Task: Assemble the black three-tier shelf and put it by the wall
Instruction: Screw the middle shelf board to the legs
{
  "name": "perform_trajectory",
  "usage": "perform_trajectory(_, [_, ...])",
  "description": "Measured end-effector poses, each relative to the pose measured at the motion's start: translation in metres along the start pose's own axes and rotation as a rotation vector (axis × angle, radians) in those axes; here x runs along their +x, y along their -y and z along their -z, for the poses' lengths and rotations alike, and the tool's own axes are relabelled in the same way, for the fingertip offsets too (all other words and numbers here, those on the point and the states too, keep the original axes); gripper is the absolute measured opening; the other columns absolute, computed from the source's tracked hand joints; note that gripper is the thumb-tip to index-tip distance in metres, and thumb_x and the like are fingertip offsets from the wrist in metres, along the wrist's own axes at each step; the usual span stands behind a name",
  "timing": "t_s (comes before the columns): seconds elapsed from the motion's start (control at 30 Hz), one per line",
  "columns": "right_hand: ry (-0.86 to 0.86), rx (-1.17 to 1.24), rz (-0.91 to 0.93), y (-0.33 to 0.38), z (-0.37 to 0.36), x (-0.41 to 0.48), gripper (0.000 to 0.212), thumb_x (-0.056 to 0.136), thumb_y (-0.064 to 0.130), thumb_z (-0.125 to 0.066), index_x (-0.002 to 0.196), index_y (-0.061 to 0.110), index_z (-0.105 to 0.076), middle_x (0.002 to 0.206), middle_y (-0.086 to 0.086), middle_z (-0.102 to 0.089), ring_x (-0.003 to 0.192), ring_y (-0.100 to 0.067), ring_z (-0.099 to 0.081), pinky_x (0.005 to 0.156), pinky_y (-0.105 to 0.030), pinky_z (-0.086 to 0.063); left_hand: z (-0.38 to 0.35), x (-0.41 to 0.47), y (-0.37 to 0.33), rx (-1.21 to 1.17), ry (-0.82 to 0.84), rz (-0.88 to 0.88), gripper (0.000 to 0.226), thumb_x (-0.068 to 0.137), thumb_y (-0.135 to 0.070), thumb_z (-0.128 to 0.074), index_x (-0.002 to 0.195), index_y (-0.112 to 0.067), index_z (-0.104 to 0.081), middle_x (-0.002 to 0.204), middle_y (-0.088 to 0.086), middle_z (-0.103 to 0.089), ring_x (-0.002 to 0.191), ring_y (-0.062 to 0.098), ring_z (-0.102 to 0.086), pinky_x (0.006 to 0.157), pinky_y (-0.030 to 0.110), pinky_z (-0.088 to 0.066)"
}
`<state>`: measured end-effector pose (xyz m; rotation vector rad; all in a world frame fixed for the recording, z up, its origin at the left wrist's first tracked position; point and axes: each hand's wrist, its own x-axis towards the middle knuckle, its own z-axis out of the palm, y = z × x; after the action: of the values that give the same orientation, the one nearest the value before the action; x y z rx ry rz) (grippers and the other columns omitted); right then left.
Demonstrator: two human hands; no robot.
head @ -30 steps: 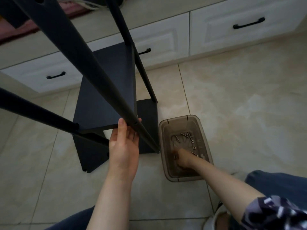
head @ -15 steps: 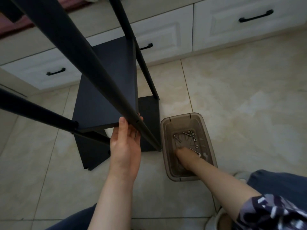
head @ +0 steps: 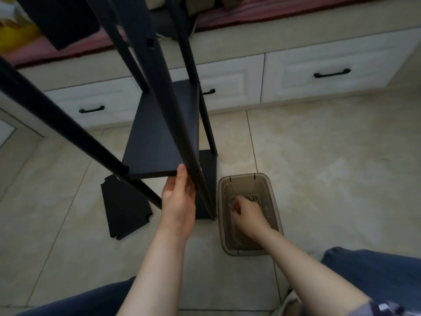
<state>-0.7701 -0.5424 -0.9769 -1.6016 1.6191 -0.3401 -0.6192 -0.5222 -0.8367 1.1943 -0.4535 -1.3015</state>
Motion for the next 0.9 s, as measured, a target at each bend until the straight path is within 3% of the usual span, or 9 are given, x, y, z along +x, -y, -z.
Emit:
perform_trajectory(0.17, [-0.236,0.4,0.019,0.046,0.022,-0.033,0.023,0.092,0.018,-0.067,0.114,0.024,-0.064,0.091,0.02,-0.061,0.084,0.005,-0.059,0.07,-0.008,-0.045,0.003,-0.004,-0.004,-0.023,0.026,0.024,0.026,0.1,-0.033,-0.055,0.117,-0.017,-0.067,0.104,-0.001,-0.077,0.104,0.014,-0.072,0.089,0.029,-0.049])
perform_trajectory(0.27, [-0.259,0.545,0.112,0.076,0.04,-0.055,0.023,0.09,0.016,-0.069,0.098,0.037,-0.065,0.09,0.02,-0.068,0.085,0.007,-0.065,0.079,-0.013,-0.054,0.004,-0.006,-0.004,-0.057,0.022,0.002,0.029,0.094,-0.034,-0.058,0.114,-0.015,-0.067,0.098,0.0,-0.077,0.098,0.014,-0.074,0.083,0.027,-0.053])
perform_trajectory(0.47, [-0.24,0.657,0.248,0.117,0.059,-0.083,0.022,0.09,0.013,-0.071,0.112,0.018,-0.072,0.099,0.009,-0.075,0.094,0.002,-0.069,0.08,-0.014,-0.054,0.0,-0.006,-0.003,-0.106,0.02,-0.03,0.041,0.083,-0.035,-0.065,0.117,-0.011,-0.066,0.095,0.003,-0.077,0.089,0.014,-0.074,0.07,0.021,-0.058])
perform_trajectory(0.67, [-0.262,0.639,0.254,0.124,0.06,-0.089,0.024,0.091,0.009,-0.068,0.115,0.016,-0.071,0.101,0.007,-0.074,0.096,0.002,-0.068,0.086,-0.018,-0.055,0.004,-0.001,-0.001,-0.035,0.032,-0.009,0.05,0.08,-0.043,-0.068,0.118,-0.012,-0.068,0.105,0.005,-0.076,0.099,0.02,-0.073,0.08,0.028,-0.054])
perform_trajectory(0.8, [-0.297,0.666,0.264,0.124,0.06,-0.087,0.022,0.093,0.01,-0.067,0.113,0.017,-0.072,0.1,0.006,-0.075,0.096,-0.001,-0.07,0.088,-0.022,-0.056,0.004,-0.003,-0.003,-0.055,0.051,0.015,0.053,0.081,-0.042,-0.067,0.122,-0.009,-0.066,0.109,0.01,-0.076,0.101,0.021,-0.073,0.074,0.023,-0.058])
perform_trajectory(0.9, [-0.307,0.658,0.272,0.127,0.061,-0.083,0.019,0.092,0.011,-0.068,0.108,0.019,-0.073,0.095,0.005,-0.076,0.093,-0.003,-0.071,0.087,-0.024,-0.057,0.003,-0.003,-0.004,-0.058,0.037,0.017,0.057,0.08,-0.042,-0.066,0.125,-0.007,-0.064,0.116,0.014,-0.073,0.107,0.024,-0.071,0.082,0.027,-0.058])
